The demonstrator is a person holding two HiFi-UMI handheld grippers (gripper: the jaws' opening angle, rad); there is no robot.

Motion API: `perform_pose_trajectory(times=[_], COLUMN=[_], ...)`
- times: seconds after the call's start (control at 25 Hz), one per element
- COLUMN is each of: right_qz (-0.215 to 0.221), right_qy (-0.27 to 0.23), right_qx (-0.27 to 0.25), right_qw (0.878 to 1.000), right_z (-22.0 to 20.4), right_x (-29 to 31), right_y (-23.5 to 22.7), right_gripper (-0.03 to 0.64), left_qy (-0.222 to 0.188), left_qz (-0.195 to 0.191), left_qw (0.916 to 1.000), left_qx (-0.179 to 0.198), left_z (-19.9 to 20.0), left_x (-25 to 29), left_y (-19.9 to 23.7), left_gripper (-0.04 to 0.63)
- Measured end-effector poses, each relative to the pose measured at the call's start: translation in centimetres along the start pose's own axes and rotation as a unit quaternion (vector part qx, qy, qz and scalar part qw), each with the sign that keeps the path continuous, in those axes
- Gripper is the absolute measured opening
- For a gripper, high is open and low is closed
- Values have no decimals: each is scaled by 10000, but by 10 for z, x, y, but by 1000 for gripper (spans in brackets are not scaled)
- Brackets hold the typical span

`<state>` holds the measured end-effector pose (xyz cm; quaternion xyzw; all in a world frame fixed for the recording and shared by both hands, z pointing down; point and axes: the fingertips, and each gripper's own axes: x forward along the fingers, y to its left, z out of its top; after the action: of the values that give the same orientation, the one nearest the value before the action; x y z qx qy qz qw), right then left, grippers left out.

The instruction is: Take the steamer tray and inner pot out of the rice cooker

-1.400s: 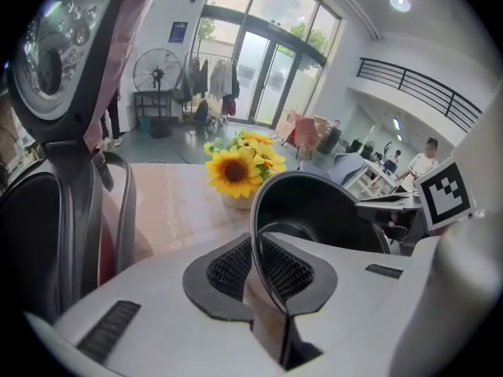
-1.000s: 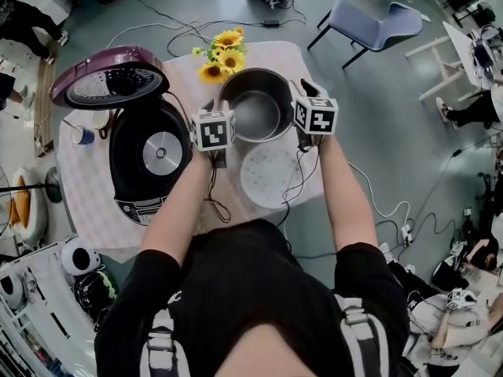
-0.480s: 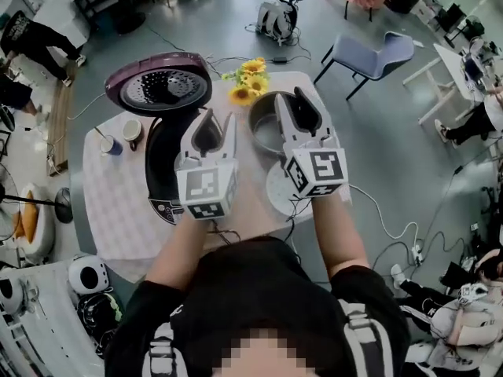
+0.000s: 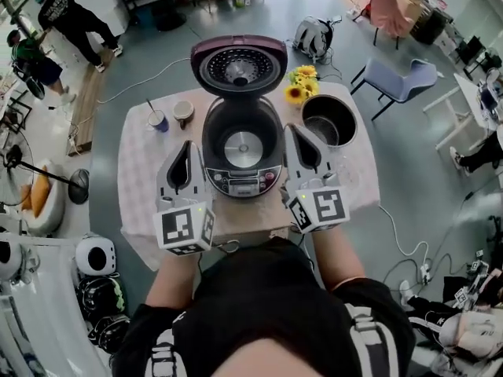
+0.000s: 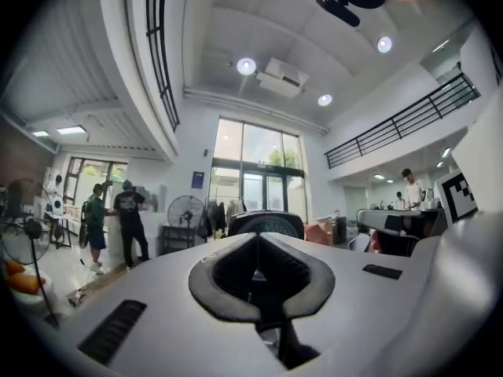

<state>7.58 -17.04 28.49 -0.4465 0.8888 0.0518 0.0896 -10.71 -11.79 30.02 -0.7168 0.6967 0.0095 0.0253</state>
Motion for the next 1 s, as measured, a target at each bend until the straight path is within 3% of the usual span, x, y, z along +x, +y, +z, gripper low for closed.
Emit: perform_pose_trajectory(times=[0.28,0.48,1.0], right_qz=[-343,-586,-622], right_qy=[279,420,465], right_qx=[-115,-239,-360], right_qw=[9990,9971,9963], right_z=[-27,-29,-26], right_x=[-30,-41,-60], right_y=[53,67,75], right_gripper=[0,0,0], left_qy=[368,418,417], left_qz=[32,-139,-409], left_qw=[9992,9989,9982], left_qx=[-152,-135,-138], left_z=[-32,-41,-43], left_x=[-57,-69,-75], left_y=[43,45,28], left_gripper=[5,3,3])
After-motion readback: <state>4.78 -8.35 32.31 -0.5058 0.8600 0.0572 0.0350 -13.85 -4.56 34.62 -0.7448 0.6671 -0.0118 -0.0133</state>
